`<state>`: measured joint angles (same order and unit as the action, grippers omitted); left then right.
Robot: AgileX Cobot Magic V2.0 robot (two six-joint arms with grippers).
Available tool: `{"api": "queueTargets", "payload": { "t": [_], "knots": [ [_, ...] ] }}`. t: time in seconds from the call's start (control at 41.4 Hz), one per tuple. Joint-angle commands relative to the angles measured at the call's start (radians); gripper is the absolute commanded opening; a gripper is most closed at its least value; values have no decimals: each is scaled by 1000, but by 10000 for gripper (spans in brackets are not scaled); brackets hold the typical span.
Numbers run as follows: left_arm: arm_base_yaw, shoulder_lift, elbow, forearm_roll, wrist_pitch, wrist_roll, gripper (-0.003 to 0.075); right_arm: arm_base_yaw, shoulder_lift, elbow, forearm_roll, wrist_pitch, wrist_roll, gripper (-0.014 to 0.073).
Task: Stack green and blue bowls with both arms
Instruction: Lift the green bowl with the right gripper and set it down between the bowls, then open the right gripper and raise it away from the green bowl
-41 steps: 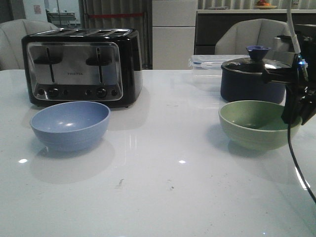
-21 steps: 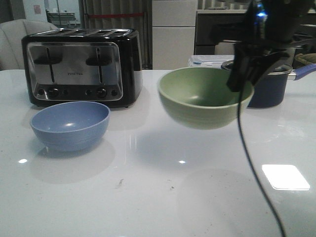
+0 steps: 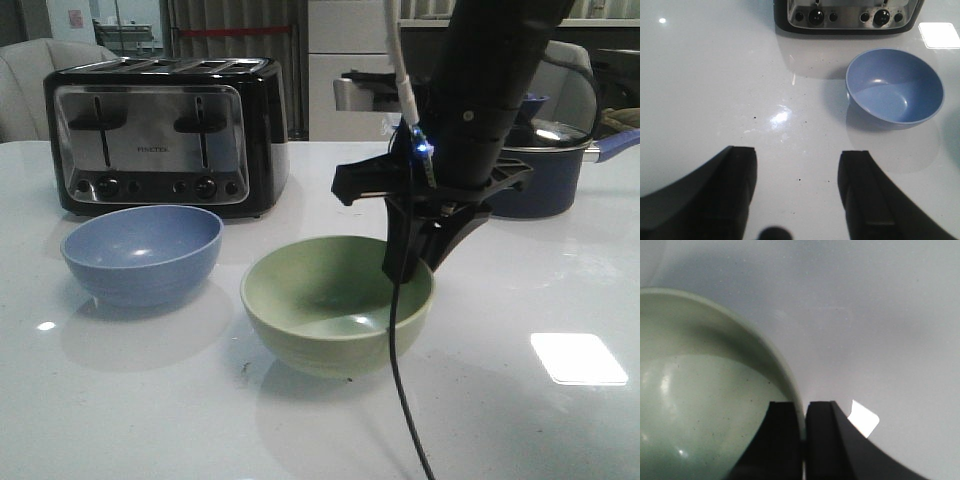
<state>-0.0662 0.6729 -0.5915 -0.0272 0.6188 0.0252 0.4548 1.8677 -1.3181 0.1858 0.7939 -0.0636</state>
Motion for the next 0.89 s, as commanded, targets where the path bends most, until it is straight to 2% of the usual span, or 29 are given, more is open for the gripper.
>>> {"api": "queueTargets", "payload": {
  "t": [0.0, 0.024, 0.073, 0.145, 0.193, 0.435, 0.58, 0.87],
  "knots": [
    [-7, 5, -34, -3, -77, -2, 421, -2, -39, -23, 7, -51, -9, 185],
    [-7, 5, -34, -3, -77, -2, 421, -2, -39, -23, 7, -52, -9, 211],
    [-7, 5, -34, -3, -77, -2, 421, -2, -40, -23, 7, -56, -9, 325],
    [-7, 5, -34, -3, -77, -2, 421, -2, -41, -24, 5, -58, -9, 451],
    [-7, 5, -34, -3, -77, -2, 421, -2, -52, -24, 1, -57, -9, 496],
    [-7, 5, -28, -3, -77, -2, 421, 12, -233, 17, 0, -87, -66, 496],
    [-7, 5, -19, -3, -85, -2, 421, 50, -438, 137, 0, -145, -138, 496],
    [-33, 45, -28, -12, -109, 1, 448, 68, -790, 411, 0, -184, -150, 496]
  ]
}}
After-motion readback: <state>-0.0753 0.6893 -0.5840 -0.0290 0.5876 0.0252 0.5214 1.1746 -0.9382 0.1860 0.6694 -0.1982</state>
